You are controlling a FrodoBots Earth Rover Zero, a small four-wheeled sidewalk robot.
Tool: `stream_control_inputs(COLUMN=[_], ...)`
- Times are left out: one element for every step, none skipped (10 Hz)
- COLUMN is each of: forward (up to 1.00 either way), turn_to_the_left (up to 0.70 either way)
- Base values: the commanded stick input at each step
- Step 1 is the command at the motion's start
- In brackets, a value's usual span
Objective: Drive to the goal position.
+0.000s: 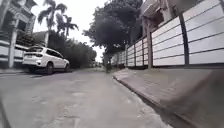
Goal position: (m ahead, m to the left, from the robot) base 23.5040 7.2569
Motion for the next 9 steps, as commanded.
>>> stream_control_inputs(forward=[0.70, 0.70, 0.70, 0.70, 0.70, 0.70, 0.70, 0.70, 0.70], turn_to_the_left=[0.00, 0.00, -0.03, -0.03, 0.00, 0.00, 0.00, 0.00, 0.00])
